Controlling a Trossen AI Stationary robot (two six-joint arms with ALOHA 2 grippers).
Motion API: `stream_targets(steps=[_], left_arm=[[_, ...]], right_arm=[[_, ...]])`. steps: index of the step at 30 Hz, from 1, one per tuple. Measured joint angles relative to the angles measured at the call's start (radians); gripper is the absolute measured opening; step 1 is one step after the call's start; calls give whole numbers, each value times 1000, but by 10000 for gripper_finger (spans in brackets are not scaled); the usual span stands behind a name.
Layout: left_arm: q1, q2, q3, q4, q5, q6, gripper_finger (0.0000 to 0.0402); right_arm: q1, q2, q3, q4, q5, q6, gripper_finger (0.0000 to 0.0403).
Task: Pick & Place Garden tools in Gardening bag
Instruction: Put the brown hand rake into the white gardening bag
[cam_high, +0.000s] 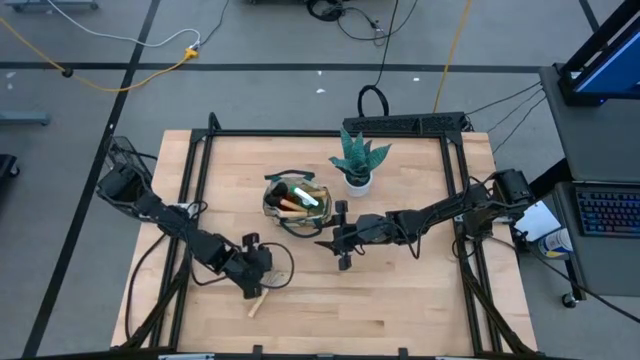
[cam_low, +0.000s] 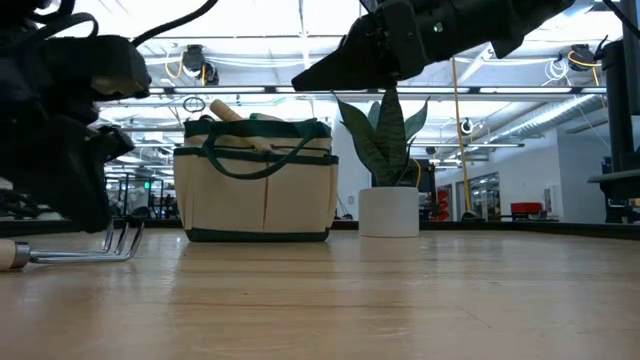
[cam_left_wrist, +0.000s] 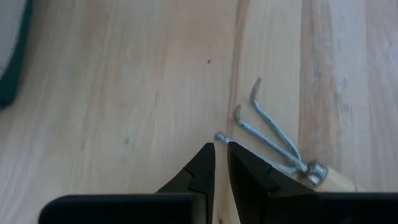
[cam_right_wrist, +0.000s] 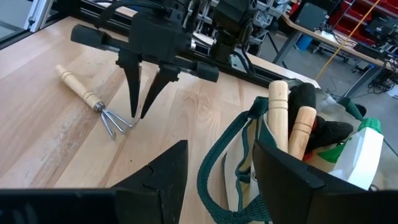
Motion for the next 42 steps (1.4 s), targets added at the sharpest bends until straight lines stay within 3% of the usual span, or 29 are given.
stream_targets(steps=[12,17,24,29,42], left_arm=[[35,10,0,28,-9,71,47],[37,9,0,31,91,99,47],[52,-12,9,76,123,121,47],[54,-12,26,48,129,143,47],[43,-12,28,181,131,124,47]], right_arm=[[0,0,0,5,0,0,171],[0,0,0,5,0,0,171],[0,0,0,5,0,0,171],[0,0,0,2,0,0,171],[0,0,0,-4,0,-8,171]])
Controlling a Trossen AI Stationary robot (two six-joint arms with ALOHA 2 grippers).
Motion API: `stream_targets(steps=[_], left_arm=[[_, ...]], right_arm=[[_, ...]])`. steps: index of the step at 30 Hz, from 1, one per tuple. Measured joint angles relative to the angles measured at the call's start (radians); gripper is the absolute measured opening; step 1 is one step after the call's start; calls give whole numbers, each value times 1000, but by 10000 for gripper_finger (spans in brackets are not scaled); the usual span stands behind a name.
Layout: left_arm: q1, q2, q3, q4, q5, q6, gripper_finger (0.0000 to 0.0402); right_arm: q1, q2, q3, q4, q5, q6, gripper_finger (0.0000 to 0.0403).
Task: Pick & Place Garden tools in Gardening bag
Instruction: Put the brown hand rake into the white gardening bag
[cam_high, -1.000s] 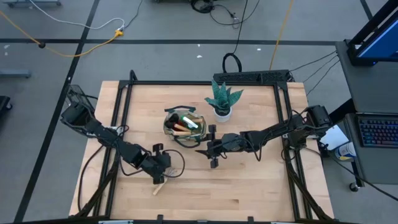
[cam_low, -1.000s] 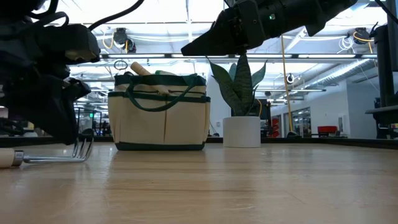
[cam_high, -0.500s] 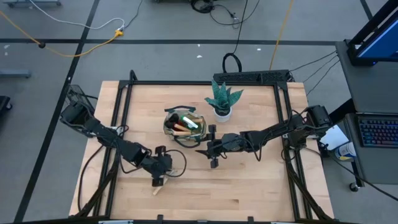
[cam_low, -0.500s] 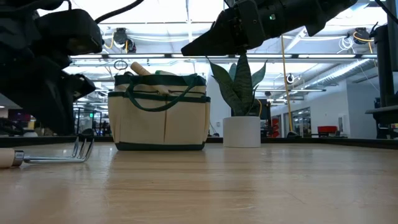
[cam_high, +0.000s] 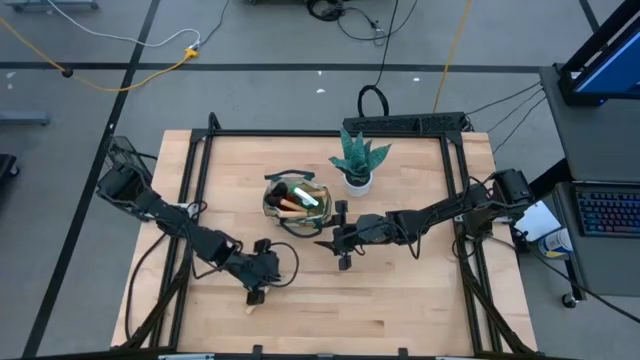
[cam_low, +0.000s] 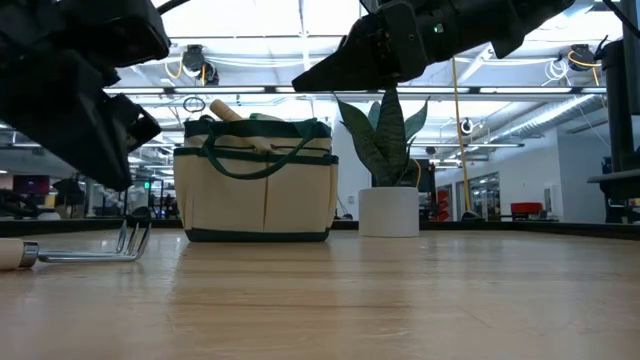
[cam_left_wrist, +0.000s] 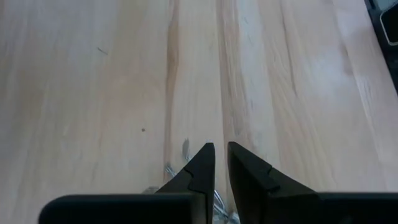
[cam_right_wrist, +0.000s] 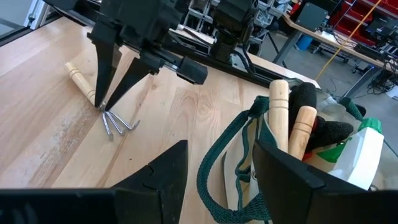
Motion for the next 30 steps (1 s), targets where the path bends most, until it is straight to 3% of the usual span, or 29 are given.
stream_targets(steps=[10,18,22,26,30], left_arm=[[53,0,0,-28,248,-59,54],[77,0,0,-38,233,-77,163],[81,0,0,-124,226,-201,209],[48,0,0,-227,266,-348,221],[-5,1,0,-223,278,-465,210]], right_arm=[[0,0,0,0,0,0,171],[0,0,0,0,0,0,171],[0,0,0,-1,0,0,171],[0,0,0,-9,0,0,171],[0,0,0,-12,0,0,171]])
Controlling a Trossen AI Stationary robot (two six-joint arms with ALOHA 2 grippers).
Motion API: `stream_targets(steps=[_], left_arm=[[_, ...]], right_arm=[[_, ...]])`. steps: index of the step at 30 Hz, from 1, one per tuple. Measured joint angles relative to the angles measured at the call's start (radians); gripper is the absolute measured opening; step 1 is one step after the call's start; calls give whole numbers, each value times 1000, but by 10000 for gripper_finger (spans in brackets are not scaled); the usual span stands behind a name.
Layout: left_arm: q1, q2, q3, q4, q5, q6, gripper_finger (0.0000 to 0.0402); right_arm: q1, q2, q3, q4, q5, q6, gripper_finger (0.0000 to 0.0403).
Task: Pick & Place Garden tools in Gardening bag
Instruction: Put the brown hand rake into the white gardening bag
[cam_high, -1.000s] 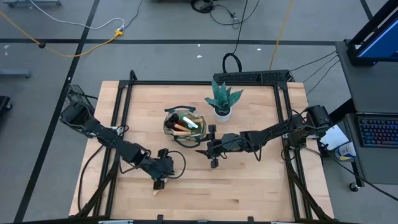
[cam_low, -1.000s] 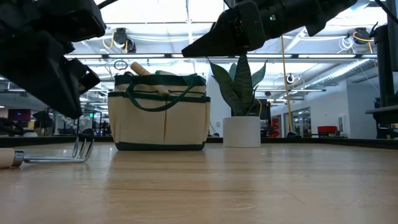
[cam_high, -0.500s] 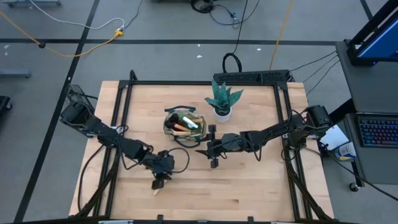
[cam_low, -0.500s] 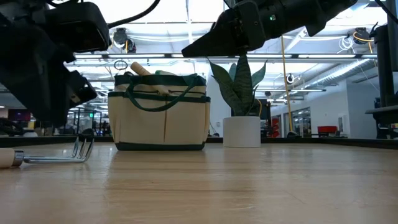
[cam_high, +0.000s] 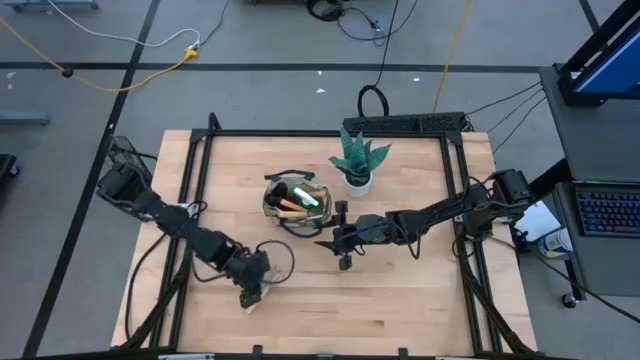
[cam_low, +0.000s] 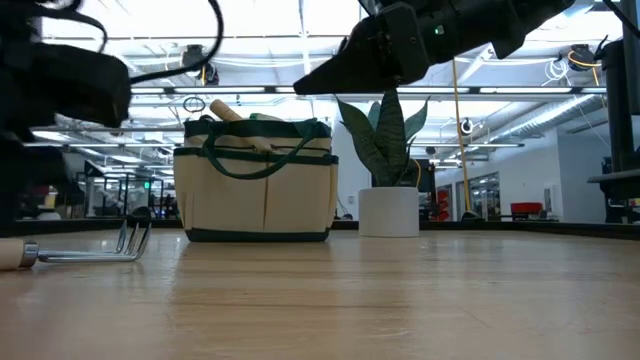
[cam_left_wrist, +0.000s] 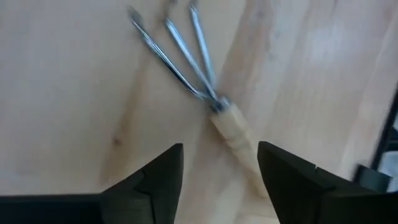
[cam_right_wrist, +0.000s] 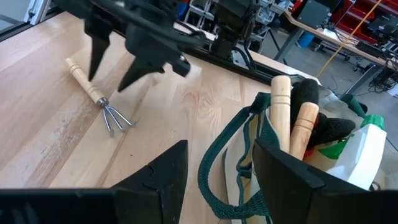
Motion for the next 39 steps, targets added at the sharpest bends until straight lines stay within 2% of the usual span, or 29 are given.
stream_targets(steps=[6,13,19,26,29,37,39], left_arm=[[-52,2,0,64,-89,-123,189],[-88,51,-14,71,-151,-213,186],[-102,94,-13,163,-159,-220,186],[-99,96,-12,149,-156,-194,182],[-95,97,-13,143,-155,-198,161],[-60,97,-13,95,-134,-205,56],[-51,97,-13,91,-130,-210,53]], right_arm=[[0,0,0,-2,0,0,171],[0,0,0,-3,0,0,171],[0,0,0,-2,0,0,171],[0,0,0,-2,0,0,171],[0,0,0,-2,0,0,171],[0,0,0,-2,0,0,171],[0,0,0,-2,0,0,171]])
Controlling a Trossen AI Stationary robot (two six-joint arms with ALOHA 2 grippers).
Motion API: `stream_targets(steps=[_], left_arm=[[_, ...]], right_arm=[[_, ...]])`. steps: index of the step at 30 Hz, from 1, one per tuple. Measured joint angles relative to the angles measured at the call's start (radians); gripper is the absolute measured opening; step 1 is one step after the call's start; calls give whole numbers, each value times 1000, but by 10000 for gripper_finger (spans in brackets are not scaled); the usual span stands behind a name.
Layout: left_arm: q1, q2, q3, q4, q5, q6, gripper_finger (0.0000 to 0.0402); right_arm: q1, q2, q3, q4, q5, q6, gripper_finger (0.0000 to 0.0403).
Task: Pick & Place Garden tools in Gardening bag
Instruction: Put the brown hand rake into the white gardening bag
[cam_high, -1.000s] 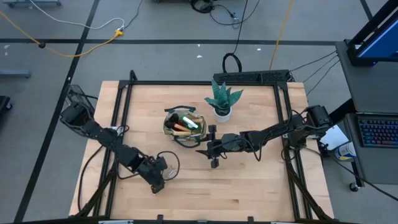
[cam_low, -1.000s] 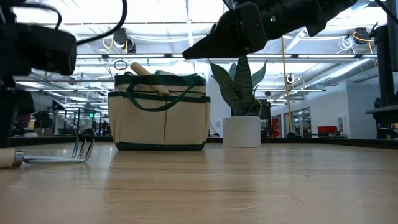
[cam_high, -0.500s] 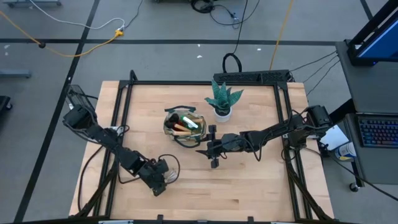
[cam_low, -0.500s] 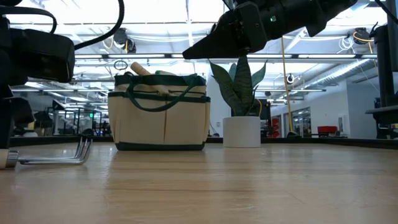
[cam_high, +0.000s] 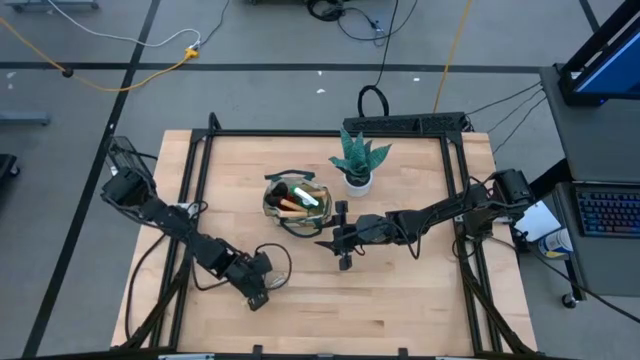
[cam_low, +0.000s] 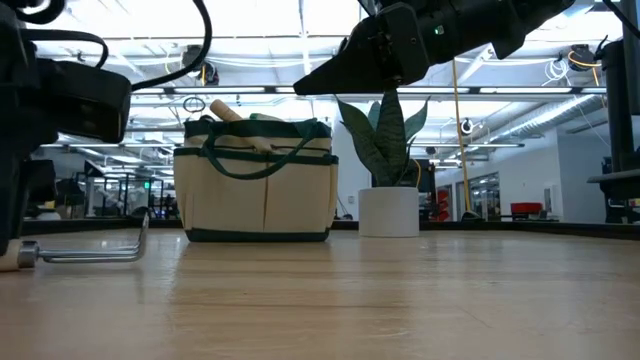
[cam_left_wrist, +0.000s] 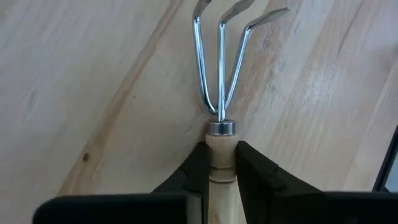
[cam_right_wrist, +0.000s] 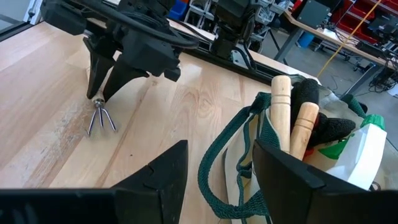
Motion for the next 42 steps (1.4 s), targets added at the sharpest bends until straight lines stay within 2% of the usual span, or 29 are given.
stream_targets(steps=[7,12,16,20,24,27,31,33,38,42], left_arm=[[39,-23,8,21,13,46,53],[79,-82,47,-43,-16,143,53],[123,-144,80,-118,-53,277,53],[163,-217,151,-225,-125,422,53],[196,-271,270,-396,-243,568,50],[210,-296,367,-504,-351,684,20],[249,-301,469,-539,-486,905,1],[284,-302,498,-509,-466,963,2],[354,-299,471,-508,-246,951,28],[373,-257,408,-481,-209,955,54]], right_arm=[[0,0,0,0,0,-4,171],[0,0,0,0,0,-8,171],[-1,0,0,7,0,-26,171],[-1,0,0,6,0,-28,171],[-9,0,0,-11,2,-60,171],[-32,0,0,-34,2,-45,171],[-67,0,0,-40,2,-28,171],[-82,0,0,-44,2,-29,171],[-88,0,0,-99,0,-4,171],[-71,0,0,-159,0,9,171]])
